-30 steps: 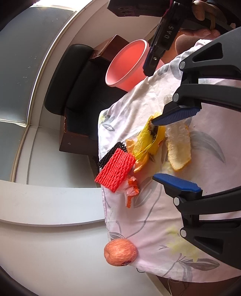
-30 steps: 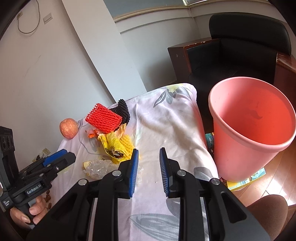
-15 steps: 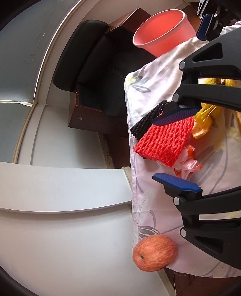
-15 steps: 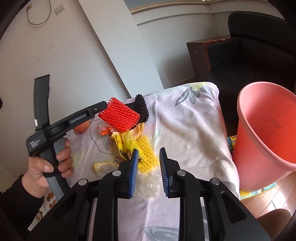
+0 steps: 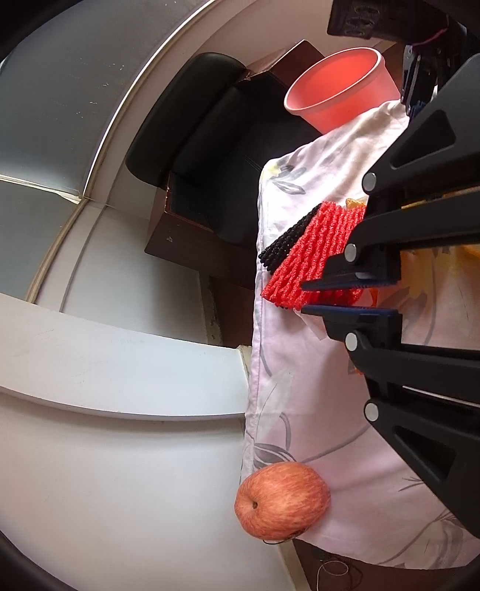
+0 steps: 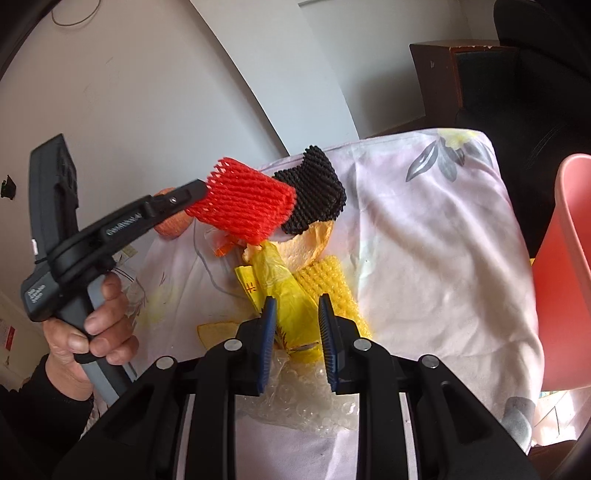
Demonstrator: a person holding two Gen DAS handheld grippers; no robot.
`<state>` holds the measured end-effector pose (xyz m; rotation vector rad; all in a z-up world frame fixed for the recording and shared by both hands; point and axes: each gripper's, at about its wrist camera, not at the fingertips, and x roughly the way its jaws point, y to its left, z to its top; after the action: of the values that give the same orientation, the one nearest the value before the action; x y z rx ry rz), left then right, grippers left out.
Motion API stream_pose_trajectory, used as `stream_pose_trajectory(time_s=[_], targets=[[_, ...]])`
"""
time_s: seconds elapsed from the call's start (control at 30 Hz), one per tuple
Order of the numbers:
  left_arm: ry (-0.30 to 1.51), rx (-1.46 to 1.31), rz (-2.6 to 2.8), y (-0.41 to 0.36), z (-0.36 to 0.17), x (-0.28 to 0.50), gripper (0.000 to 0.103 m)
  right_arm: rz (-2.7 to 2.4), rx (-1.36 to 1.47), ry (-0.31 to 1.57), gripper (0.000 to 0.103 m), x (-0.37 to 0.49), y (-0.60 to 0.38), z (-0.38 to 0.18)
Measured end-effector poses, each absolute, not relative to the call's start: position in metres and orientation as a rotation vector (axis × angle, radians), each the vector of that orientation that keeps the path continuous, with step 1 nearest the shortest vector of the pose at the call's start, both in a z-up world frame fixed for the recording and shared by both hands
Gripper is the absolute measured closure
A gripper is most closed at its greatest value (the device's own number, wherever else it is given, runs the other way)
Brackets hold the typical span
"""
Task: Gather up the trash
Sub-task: 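Grasp the red foam net with the left gripper while the right grasps the yellow plastic bag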
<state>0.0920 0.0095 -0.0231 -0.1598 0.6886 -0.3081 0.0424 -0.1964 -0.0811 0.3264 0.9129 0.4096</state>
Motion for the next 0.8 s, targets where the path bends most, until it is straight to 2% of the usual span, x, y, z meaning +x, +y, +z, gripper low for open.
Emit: stream_pose_trajectory(time_s=[0.37, 0.5, 0.8], targets=[[0.613, -0.149, -0.323, 0.017, 0.005, 0.062, 0.097, 0.423, 0.291, 0.940, 0.080, 0.033, -0.188, -0.088], [0.594, -0.144, -0.329, 0.018, 0.013, 0.052, 0.097, 0.424, 0.268, 0.920, 0.089, 0.024, -0.186, -0.083], [0.560, -0.127, -0.337, 0.012, 0.029, 0.030, 0.097, 0.409, 0.310, 0.840, 0.093, 0.005, -0.201, -0.065]])
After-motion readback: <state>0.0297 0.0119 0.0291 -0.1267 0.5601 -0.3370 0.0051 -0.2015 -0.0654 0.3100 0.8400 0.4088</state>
